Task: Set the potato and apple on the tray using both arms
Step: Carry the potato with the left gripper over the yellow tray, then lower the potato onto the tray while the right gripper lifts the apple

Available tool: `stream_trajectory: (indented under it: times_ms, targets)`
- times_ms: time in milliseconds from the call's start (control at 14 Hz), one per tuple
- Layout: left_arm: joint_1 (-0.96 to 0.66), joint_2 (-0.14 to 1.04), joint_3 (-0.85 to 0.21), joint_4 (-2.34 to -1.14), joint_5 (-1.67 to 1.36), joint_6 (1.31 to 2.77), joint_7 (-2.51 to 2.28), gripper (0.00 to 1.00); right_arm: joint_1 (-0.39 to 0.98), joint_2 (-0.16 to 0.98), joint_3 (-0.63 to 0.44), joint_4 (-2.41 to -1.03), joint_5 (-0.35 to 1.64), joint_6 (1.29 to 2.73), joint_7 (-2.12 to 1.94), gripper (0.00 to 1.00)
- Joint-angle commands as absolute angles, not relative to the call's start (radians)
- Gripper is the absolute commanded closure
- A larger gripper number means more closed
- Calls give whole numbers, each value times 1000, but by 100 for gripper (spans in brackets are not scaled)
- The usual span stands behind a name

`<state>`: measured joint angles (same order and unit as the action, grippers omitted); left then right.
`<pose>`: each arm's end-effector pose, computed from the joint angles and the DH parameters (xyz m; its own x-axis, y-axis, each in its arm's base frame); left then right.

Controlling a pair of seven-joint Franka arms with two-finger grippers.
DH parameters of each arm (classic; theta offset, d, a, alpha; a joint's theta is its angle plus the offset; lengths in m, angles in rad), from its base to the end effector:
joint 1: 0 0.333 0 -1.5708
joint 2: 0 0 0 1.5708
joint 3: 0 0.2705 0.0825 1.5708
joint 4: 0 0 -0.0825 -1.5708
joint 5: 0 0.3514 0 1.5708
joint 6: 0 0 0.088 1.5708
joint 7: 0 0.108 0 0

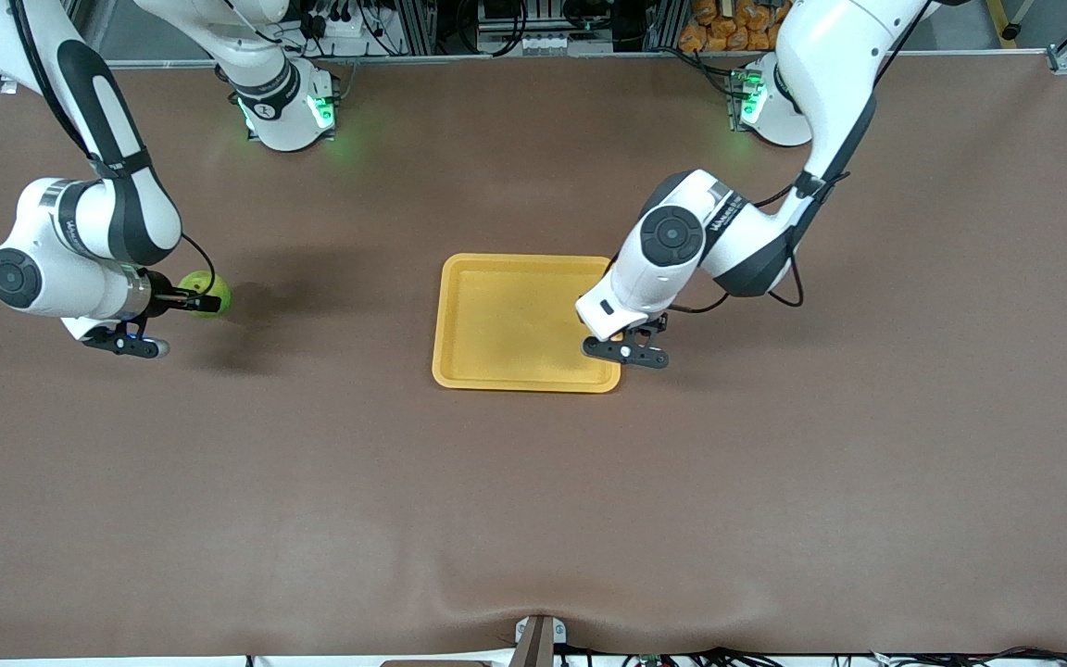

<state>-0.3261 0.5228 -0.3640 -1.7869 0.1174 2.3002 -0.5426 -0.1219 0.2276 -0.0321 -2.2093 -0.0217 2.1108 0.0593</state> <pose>0.4822 -0.3759 0.2601 0.9839 -0.1777 -0.0208 -0.1751 -0.9803 0.0915 0.4748 -0.0751 0.2332 0.9278 -0.1943 -0.3186 -0.1915 -0.9807 0.0402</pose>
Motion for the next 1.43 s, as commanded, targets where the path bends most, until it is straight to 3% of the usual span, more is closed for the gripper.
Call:
stream_trajectory:
  times_ms: [0, 571, 1000, 1214, 1286, 1357]
  targets:
    - [-365, 572, -354, -1729, 146, 2269, -603, 88, -103, 238, -32, -2145, -5, 2060, 75, 100]
    - [-390, 632, -351, -1707, 173, 2269, -676, 85, -63, 302, -32, -2007, 66, 1976, 138, 100]
    - [-390, 661, -353, -1706, 210, 2269, -732, 74, 47, 310, -32, -1996, 136, 1970, 300, 100]
    - [-402, 670, -353, -1700, 212, 2270, -744, 60, 103, 310, -32, -1996, 150, 1970, 403, 100]
    - [-402, 673, -351, -1694, 210, 2270, -750, 50, 124, 310, -32, -1996, 166, 1970, 434, 100]
    - [-402, 678, -351, -1694, 212, 2270, -756, 22, 141, 310, -32, -1996, 188, 1971, 455, 100]
